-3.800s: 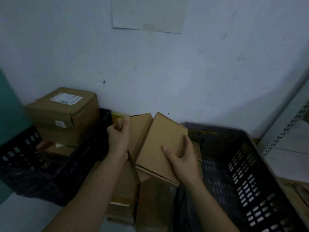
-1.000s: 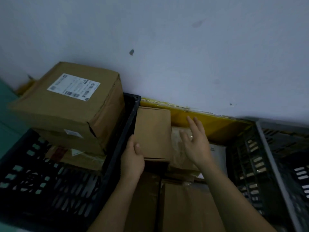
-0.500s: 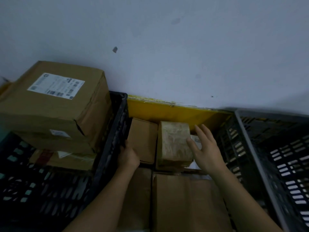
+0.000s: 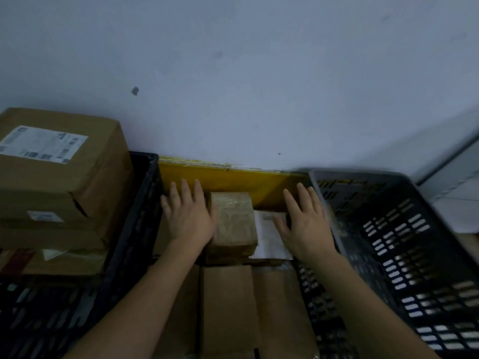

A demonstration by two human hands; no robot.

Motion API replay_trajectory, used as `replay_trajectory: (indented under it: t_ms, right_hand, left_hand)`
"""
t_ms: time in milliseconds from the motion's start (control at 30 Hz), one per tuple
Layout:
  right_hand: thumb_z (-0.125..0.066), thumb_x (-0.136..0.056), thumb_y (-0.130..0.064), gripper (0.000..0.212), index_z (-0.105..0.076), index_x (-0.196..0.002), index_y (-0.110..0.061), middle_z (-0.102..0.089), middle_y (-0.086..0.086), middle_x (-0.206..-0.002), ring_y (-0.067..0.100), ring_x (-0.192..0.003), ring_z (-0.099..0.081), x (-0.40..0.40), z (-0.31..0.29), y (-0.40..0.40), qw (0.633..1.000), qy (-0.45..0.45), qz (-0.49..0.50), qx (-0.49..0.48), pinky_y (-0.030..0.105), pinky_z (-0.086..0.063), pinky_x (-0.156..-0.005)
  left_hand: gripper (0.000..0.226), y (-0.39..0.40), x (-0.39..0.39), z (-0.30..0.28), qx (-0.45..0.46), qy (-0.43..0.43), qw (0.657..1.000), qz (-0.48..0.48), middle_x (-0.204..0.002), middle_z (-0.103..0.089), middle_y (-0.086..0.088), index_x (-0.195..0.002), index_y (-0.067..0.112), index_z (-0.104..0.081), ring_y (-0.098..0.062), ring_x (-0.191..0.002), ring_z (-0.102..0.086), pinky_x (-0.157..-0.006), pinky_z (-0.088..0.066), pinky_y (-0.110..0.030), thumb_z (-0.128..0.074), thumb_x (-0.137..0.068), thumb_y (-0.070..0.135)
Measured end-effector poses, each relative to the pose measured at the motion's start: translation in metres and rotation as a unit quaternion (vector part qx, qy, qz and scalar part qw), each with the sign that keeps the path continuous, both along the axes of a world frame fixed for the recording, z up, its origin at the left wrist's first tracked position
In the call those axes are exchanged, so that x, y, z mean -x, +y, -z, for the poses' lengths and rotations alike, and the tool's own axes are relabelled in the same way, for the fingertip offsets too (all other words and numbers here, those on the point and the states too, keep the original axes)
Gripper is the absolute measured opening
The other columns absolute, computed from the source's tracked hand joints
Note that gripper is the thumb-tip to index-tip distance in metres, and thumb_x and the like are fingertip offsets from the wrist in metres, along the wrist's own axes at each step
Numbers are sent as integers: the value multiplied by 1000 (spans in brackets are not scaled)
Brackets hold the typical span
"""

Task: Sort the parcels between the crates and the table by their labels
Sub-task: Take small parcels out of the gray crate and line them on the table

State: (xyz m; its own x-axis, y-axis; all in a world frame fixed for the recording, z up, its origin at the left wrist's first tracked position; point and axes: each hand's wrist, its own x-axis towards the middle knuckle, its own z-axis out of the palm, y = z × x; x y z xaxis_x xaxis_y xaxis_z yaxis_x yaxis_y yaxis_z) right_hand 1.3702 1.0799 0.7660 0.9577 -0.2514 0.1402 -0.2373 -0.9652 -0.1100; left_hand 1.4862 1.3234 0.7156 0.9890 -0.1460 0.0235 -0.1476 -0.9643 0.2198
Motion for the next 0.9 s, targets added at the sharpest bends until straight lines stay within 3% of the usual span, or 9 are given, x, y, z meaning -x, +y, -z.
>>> replay_trajectory:
  t_ms: [133, 367, 533, 667, 900]
  right_hand:
    - [-20, -102, -76, 83, -25, -170, -28, -10, 9, -180, 32, -166, 0, 14, -15, -55, 1000, -5, 29, 10, 56, -14, -133]
    - [-28, -107, -71, 75, -24, -170, -31, -9, 7, -180, 33, -166, -4, 37, 3, -165, 998, 16, 55, -1, 56, -18, -131]
    - [-29, -102, -78, 86, -12, -171, -31, -8, 14, -179, 40, -162, -13, 42, 44, -222, 993, 103, 47, -27, 57, -26, -128]
    - [-32, -95, -86, 96, -4, -171, -33, -1, 16, -179, 44, -161, -11, 33, 77, -226, 983, 169, 17, -69, 61, -23, -127]
    - [-31, -86, -94, 101, -12, -167, -37, -2, 20, -176, 53, -153, -24, -5, 104, -190, 973, 204, -3, -109, 66, -33, -118]
  left_hand:
    - [80, -53, 11, -43, 21, -84, 994, 59, -177, -13, -17, -170, 19, -14, -41, -163, -4, -128, -7, -67, -23, -106, 65]
    - [80, -149, 45, -69, -5, -130, 985, 117, -176, -15, -15, -169, 22, -20, -39, -163, -4, -128, -6, -68, -18, -105, 69]
    - [82, -214, 84, -59, -35, -92, 987, 127, -178, -11, -12, -170, 25, -17, -36, -164, -2, -128, -6, -66, -15, -104, 72]
    - [84, -236, 111, -49, -57, -54, 991, 112, -179, -5, -9, -171, 27, -11, -33, -165, 4, -129, -6, -65, -7, -101, 74]
    - [84, -223, 136, -45, -76, -27, 995, 52, -179, -5, -7, -171, 29, -11, -32, -165, 3, -130, -7, -62, -8, -100, 73]
